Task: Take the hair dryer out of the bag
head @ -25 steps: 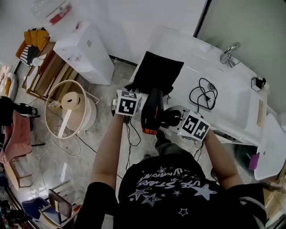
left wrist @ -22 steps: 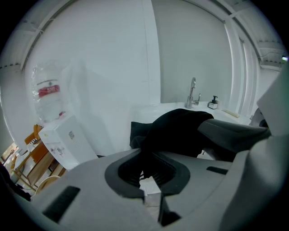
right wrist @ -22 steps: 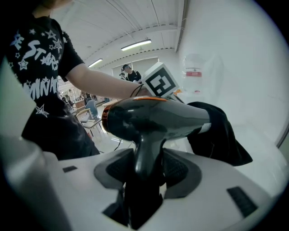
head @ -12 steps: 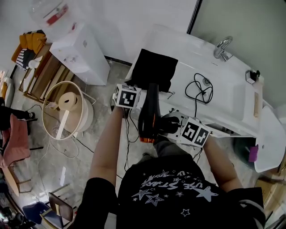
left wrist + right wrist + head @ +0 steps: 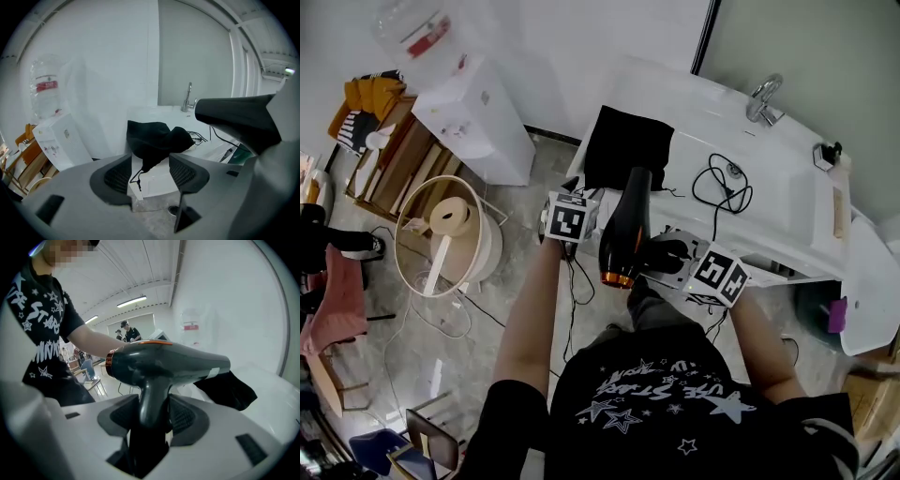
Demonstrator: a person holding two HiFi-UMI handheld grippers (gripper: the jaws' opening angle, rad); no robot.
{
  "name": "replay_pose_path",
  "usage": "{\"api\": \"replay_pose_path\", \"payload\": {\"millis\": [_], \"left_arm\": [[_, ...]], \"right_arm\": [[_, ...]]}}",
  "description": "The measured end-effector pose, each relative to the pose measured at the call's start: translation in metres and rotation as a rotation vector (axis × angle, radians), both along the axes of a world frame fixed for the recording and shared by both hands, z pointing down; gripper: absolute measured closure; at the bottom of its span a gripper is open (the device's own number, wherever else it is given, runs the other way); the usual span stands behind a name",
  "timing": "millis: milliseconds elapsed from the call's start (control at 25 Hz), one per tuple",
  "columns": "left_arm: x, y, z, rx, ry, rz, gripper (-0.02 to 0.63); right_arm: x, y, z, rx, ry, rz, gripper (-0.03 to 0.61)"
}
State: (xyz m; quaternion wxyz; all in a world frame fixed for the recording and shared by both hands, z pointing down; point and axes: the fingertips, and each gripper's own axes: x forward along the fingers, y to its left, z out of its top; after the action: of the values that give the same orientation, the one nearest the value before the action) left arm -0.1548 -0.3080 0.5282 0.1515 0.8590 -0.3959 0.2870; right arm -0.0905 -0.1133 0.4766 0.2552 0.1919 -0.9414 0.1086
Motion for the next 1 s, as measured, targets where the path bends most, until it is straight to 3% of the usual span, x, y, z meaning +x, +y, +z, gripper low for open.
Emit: {"api": "replay_pose_path", "payload": {"millis": [200,480,760,1000], "left_arm": [[-0.018,0.022,-0.01,0.037,0.027,-0.015,0.302],[-0.042,0.032,-0.039,0.214,0.076,-0.056,0.291],[-0.038,0.064,-0.073,0.281,0.164,-0.07,0.291],[-0.024,0.101,-0.086,0.281,0.228,-0.103,0.311]], "right_arm": [[-0.001,-0.001,-0.015,0.019,-0.07,0.114,0.38],[0.015,-0.002,-0.036,0.034,-0.164,0.299,0.38],[0.042,0.004,-0.047,0.011,-0.308,0.445,0.38],[0.063,0.015,-0.05,-0.011,-0.353,0.468,0.38]]}}
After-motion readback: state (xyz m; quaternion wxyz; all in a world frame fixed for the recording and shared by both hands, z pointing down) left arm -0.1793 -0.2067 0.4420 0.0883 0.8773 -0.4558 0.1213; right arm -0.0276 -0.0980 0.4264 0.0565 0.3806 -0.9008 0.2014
